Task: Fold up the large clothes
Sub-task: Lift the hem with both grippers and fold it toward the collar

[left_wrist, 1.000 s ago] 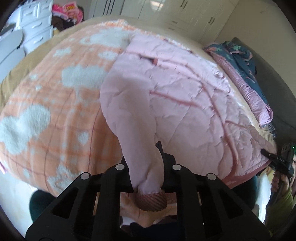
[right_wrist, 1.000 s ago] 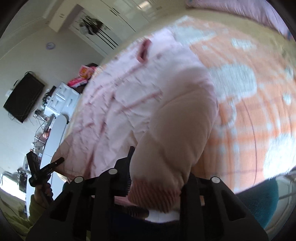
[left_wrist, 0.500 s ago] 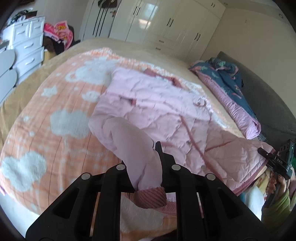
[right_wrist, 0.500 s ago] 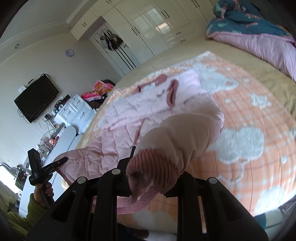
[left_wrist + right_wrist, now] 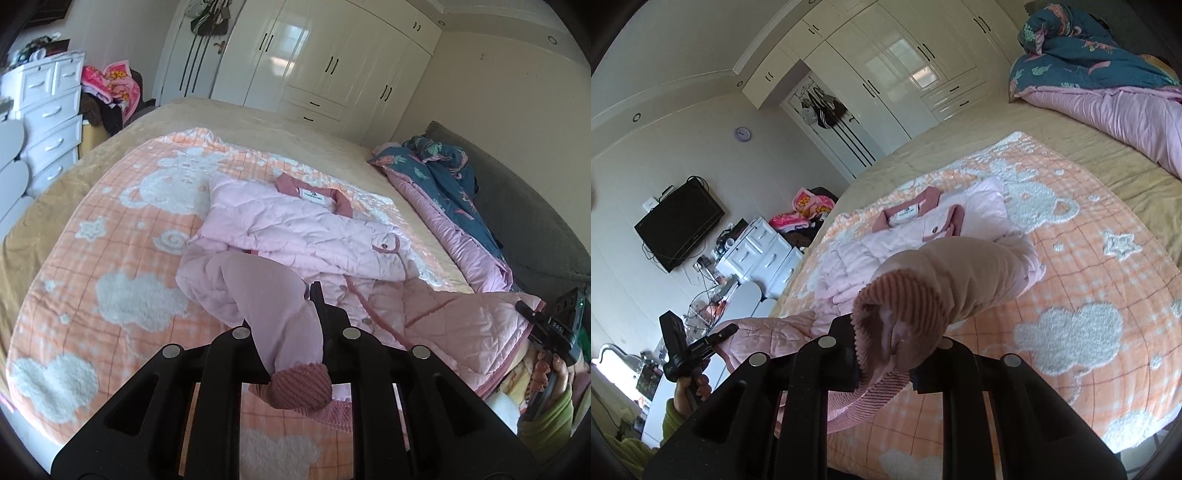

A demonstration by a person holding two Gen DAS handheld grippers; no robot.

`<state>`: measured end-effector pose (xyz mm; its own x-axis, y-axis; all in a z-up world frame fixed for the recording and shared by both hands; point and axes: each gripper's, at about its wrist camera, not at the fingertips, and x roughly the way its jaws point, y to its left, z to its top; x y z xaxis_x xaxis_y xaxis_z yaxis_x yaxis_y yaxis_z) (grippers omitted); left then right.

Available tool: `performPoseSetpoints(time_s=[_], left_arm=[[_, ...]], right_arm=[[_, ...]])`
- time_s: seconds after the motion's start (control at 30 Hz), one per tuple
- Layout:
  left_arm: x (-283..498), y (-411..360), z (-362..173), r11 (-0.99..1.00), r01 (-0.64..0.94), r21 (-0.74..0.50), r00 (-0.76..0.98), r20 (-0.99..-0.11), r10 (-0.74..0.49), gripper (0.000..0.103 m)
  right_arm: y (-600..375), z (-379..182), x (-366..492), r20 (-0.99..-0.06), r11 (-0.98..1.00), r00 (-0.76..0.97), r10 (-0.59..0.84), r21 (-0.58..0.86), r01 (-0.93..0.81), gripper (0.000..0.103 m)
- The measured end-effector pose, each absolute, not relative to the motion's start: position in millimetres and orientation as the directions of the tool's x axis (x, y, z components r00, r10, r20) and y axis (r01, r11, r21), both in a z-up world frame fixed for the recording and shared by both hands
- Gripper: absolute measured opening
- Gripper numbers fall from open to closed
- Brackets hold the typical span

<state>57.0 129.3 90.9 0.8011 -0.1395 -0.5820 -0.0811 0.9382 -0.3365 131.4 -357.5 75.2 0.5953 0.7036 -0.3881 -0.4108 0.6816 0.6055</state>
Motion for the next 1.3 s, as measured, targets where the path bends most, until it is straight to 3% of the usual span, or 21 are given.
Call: performPoseSetpoints(time_s=[0.4,1.3], left_arm=[[85,126,112,0.950,-0.080,-0.300,0.821,-0.560,-0.108,0.008],[158,160,146,0.925,-0.149,-0.349,0.875,-0.482,-0.041,0.009]], right_arm=[[-365,82,157,-0.353,0.667,0.617,0.703,0.628,-0.401,0.016],[-347,131,240,-0.318,0.675,0.654,0.686,0.613,-0.411,0.016]])
